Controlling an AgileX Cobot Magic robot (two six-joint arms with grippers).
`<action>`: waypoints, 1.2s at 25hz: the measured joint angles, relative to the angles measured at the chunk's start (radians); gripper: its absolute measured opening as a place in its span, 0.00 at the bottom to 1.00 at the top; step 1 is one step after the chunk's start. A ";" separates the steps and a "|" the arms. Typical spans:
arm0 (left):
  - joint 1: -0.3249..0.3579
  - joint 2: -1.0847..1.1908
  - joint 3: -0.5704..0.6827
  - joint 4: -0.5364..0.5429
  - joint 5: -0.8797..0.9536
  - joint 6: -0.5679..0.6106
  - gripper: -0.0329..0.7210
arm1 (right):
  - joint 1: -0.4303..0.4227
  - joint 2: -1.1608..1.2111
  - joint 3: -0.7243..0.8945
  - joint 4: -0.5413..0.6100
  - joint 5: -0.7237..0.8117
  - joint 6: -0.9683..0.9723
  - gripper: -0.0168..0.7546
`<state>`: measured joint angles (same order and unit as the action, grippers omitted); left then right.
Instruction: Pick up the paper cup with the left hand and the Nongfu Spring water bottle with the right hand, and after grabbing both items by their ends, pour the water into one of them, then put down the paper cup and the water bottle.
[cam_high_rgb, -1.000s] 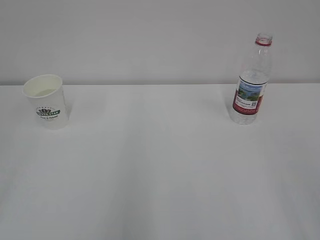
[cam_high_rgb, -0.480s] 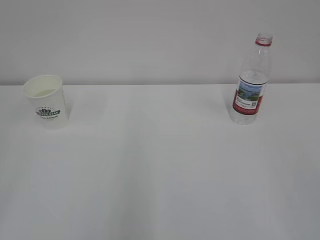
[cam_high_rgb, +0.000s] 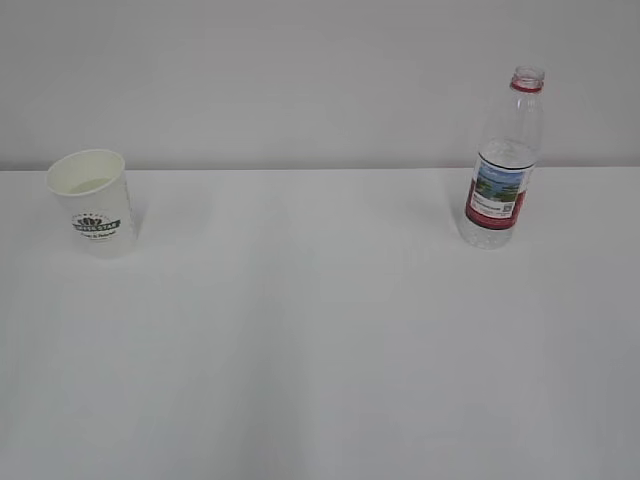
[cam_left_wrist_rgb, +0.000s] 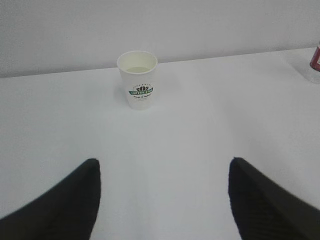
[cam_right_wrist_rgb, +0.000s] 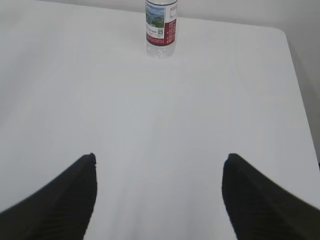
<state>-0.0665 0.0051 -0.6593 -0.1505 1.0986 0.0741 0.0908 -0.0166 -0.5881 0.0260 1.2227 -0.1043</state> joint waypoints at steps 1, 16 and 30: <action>0.000 0.000 0.000 0.008 0.003 0.000 0.81 | 0.000 0.000 0.008 0.000 0.005 -0.002 0.78; 0.000 0.000 0.076 0.056 0.023 0.002 0.81 | 0.000 0.000 0.087 0.004 -0.059 -0.004 0.78; 0.000 0.000 0.130 0.062 0.004 0.002 0.66 | 0.000 0.000 0.088 0.007 -0.064 -0.004 0.78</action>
<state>-0.0665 0.0051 -0.5292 -0.0885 1.1021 0.0762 0.0908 -0.0166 -0.5004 0.0329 1.1582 -0.1086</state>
